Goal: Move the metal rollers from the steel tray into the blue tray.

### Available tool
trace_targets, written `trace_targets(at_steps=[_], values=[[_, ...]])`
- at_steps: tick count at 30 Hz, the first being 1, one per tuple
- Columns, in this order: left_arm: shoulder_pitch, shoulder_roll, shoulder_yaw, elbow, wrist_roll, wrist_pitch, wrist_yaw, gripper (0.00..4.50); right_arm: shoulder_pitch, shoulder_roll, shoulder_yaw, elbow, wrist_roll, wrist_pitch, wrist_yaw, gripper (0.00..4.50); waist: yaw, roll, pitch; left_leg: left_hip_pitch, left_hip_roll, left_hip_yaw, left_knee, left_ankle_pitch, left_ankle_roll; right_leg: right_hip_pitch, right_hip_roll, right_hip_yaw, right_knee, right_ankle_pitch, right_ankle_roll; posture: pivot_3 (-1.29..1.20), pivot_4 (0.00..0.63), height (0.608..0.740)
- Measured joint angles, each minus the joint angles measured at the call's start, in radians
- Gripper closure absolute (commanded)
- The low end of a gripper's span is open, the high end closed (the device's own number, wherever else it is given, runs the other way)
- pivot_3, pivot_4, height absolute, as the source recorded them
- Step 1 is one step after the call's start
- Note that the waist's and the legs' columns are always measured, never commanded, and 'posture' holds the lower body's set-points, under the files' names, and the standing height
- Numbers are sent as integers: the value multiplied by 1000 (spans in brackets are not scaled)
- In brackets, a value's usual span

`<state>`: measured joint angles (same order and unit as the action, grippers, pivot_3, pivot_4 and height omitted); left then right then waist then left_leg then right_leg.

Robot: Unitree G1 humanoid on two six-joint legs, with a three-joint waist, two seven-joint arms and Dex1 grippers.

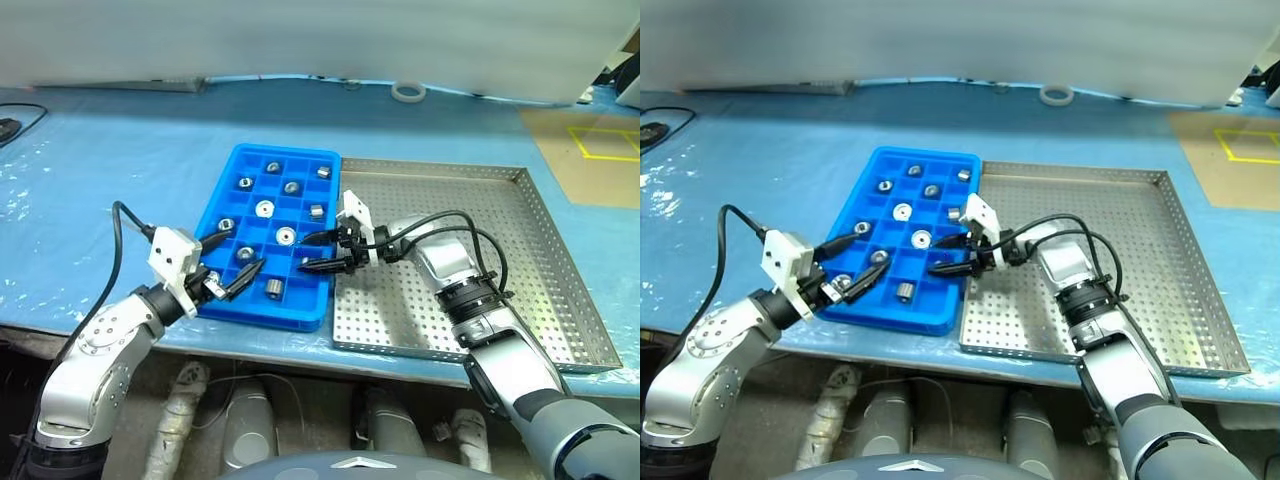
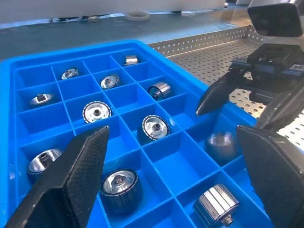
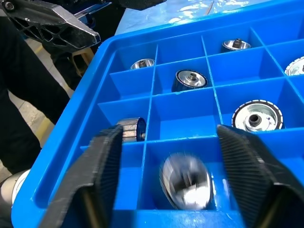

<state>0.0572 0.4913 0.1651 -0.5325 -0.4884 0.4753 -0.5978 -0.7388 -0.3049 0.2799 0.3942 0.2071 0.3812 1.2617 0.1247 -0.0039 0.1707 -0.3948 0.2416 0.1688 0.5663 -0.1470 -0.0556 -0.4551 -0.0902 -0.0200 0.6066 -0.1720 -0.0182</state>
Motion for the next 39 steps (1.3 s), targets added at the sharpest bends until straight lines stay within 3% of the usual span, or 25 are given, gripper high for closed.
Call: trace_targets(at_steps=[1,11,20,29,39], values=[[-2,1,0,6,0,0,-2,0,0,0,0,-1,0,0,-3,95,0,0,0,0,0,0,0,0,0,0,0,0,0,0,0,150,150,740],[-100,-5,-42,124,1,-42,-62,0,17,-25,-65,-19,24,19,-70,95,-4,0,0,2,0,0,0,0,0,1,0,1,0,2,-3,-2,150,740],[-309,-97,-105,363,23,-134,-113,0,101,-38,-242,-166,103,65,-260,39,-58,0,0,1,-1,1,0,1,-1,1,1,2,0,3,-5,-128,150,740],[-378,-176,-153,491,77,-229,-127,0,193,-70,-352,-227,154,74,-367,39,-88,0,0,2,-1,2,0,1,-1,0,1,3,0,3,-5,-142,150,740],[-394,-189,-167,509,110,-258,-120,0,193,-116,-319,-131,53,-105,-399,39,-84,0,0,1,-1,2,0,1,-1,0,1,3,0,3,-5,-105,150,740]])
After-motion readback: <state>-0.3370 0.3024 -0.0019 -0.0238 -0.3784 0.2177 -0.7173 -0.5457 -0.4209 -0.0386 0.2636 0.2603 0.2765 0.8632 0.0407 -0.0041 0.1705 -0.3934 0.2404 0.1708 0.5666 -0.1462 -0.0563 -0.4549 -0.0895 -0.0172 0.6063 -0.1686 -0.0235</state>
